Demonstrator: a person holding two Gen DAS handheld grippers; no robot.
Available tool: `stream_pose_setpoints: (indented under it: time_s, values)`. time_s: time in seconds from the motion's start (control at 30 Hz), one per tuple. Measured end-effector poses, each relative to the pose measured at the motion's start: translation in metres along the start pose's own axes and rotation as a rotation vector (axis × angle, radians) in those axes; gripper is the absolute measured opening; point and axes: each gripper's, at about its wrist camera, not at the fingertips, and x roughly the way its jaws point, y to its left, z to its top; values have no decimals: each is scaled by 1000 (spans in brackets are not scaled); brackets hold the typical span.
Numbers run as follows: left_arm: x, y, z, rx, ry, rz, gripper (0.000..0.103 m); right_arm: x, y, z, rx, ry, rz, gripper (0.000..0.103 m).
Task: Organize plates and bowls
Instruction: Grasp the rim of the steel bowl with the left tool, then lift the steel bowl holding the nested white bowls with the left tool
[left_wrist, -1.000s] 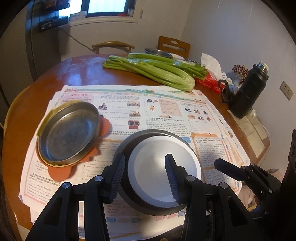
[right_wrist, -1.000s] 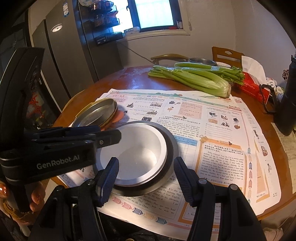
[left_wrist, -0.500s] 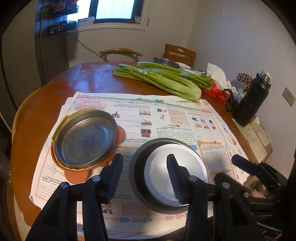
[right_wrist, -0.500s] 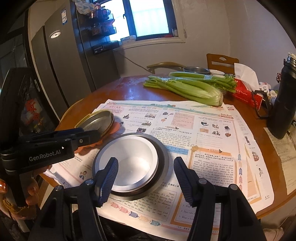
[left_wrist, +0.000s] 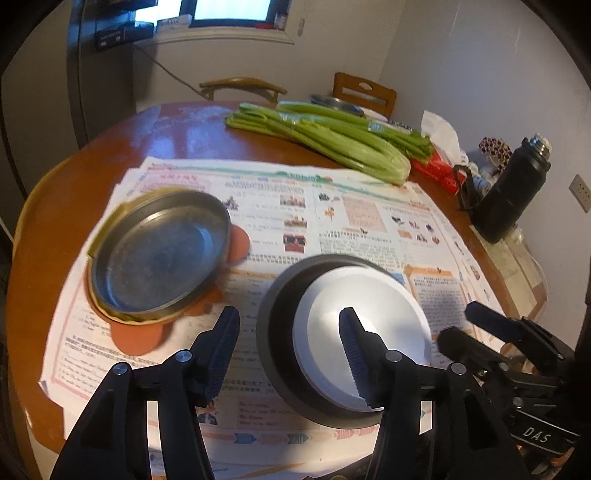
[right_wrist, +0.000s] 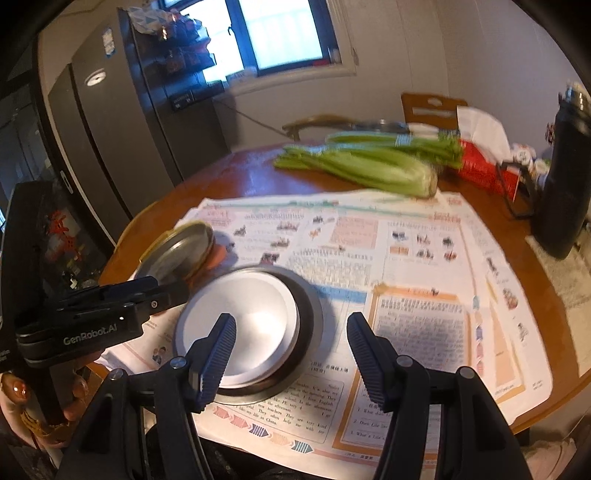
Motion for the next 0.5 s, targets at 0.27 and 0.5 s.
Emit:
stream_pose_setpoints:
  time_s: [0.27, 0.5]
  values:
    - [18, -1, -3, 4, 28, 1, 58, 27, -7, -7, 36, 74, 29, 62]
    - [31, -3, -7, 22, 49, 16, 58, 39, -3, -10, 21, 98, 32, 62]
